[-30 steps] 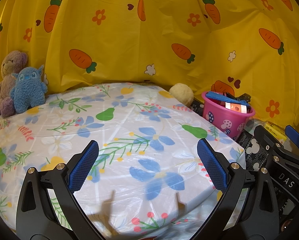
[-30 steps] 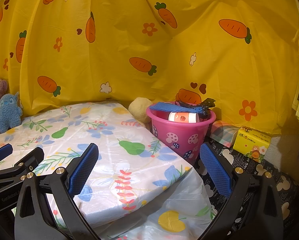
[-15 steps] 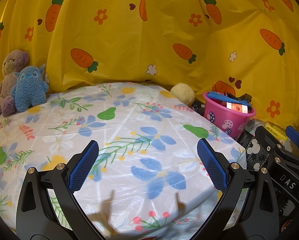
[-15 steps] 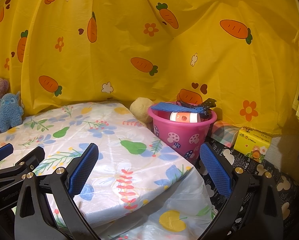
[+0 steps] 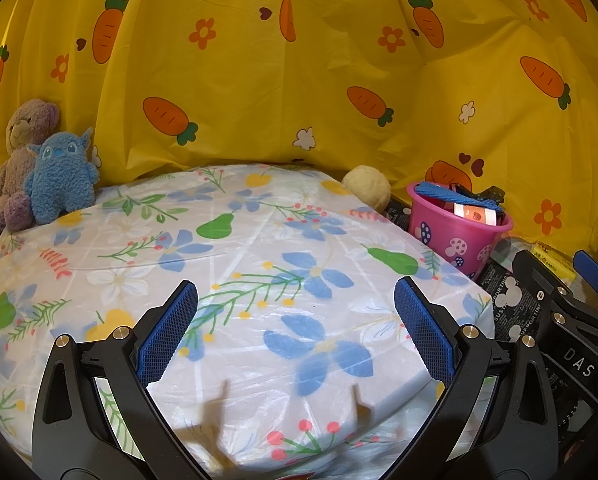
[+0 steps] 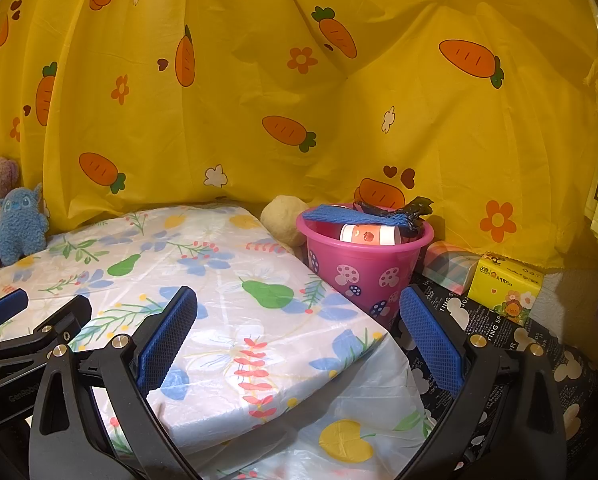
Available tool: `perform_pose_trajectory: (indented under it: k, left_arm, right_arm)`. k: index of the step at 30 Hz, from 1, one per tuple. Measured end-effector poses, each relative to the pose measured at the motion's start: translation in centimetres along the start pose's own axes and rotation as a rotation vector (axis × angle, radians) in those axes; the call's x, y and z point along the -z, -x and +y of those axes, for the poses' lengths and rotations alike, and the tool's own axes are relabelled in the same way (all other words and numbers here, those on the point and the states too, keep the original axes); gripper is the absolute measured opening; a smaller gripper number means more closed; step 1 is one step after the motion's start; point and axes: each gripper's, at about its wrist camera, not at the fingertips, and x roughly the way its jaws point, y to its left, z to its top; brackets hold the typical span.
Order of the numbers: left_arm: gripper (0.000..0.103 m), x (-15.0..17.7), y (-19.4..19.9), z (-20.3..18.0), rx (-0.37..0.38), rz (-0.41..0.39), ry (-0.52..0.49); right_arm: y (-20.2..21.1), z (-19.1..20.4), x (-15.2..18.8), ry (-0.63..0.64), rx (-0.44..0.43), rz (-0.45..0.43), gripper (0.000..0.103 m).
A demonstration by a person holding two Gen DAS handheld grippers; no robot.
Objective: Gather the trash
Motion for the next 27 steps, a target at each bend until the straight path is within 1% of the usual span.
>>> perform_pose_trajectory:
  k: [27]
  left_arm:
    - [0.097, -0.01, 0.01, -0.18, 0.000, 0.000, -0.002]
  right_arm:
    - [0.06, 0.07, 0.06, -0.004, 0.001, -0.001, 0.097]
